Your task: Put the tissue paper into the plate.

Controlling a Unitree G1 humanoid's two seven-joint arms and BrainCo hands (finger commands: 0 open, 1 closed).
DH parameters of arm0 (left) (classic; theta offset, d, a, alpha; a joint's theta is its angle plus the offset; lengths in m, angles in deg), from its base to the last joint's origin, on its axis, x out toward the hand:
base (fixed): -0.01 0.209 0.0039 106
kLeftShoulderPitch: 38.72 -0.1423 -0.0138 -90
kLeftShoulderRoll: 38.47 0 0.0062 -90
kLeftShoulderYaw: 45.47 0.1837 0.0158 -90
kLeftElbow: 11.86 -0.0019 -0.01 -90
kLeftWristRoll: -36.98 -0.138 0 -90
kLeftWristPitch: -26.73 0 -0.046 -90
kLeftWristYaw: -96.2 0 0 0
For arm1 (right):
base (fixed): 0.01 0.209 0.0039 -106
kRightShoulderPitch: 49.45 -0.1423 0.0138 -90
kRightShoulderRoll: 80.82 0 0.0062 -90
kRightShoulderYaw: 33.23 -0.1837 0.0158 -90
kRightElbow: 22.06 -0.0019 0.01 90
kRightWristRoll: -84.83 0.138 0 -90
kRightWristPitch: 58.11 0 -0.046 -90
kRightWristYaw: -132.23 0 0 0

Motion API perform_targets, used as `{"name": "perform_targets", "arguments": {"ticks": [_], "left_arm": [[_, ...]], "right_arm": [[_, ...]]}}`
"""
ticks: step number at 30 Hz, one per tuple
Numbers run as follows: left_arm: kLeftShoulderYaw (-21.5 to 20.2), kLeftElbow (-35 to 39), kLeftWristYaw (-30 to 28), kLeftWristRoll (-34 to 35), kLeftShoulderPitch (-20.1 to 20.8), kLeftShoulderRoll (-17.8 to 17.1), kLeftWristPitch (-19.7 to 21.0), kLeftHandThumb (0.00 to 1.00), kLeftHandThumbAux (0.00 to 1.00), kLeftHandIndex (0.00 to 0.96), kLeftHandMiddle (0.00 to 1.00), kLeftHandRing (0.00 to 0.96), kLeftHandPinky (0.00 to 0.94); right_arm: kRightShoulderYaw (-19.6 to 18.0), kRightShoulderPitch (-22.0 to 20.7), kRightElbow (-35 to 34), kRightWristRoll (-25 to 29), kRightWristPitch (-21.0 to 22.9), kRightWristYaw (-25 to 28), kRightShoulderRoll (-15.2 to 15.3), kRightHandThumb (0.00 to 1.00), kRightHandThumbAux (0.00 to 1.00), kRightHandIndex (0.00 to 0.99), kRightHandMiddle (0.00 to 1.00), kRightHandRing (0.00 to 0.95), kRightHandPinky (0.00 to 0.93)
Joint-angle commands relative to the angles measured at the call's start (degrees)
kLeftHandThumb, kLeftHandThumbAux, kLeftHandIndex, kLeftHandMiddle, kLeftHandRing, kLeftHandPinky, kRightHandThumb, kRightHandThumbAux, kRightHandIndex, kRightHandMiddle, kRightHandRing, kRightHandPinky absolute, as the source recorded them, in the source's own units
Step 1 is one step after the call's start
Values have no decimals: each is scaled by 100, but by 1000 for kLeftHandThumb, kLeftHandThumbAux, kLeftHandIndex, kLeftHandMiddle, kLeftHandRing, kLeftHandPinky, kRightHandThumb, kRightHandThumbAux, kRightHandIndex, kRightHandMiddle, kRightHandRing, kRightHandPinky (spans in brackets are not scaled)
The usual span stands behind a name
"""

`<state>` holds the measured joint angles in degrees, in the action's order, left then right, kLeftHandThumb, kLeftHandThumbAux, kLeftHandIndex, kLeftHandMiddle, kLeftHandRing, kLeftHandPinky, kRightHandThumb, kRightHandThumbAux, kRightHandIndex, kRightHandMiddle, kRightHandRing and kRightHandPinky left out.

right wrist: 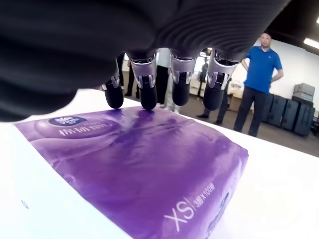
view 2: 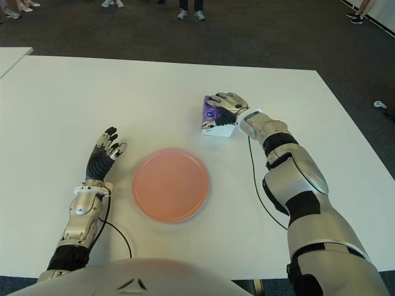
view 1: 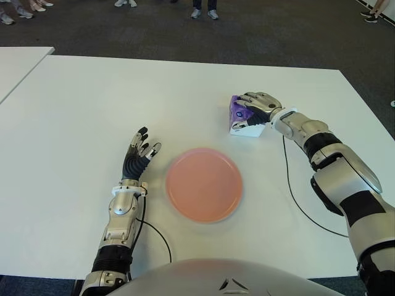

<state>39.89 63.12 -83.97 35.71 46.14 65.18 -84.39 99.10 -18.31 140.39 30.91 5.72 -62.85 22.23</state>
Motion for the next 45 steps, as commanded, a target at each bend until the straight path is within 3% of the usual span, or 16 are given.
{"name": "perform_targets", "arguments": {"ticks": [1,25,45], "left_arm": [[-22,68,118,-8,-89,35,145,0,537,0,0,0,0],[-25,9,127,-65,-81,-59,60,0,545,0,0,0,0],[-53,40,157,-50,-78,1,173,0,556,0,0,0,0]], "right_arm": [[-20,47,133,43,102,73,-85,353,176,0,0,0,0],[-475,350,166,530,12,72,-114,325,166,0,0,0,0],[-362,434,216,422,111,220,-235,344,175,0,0,0,0]]}}
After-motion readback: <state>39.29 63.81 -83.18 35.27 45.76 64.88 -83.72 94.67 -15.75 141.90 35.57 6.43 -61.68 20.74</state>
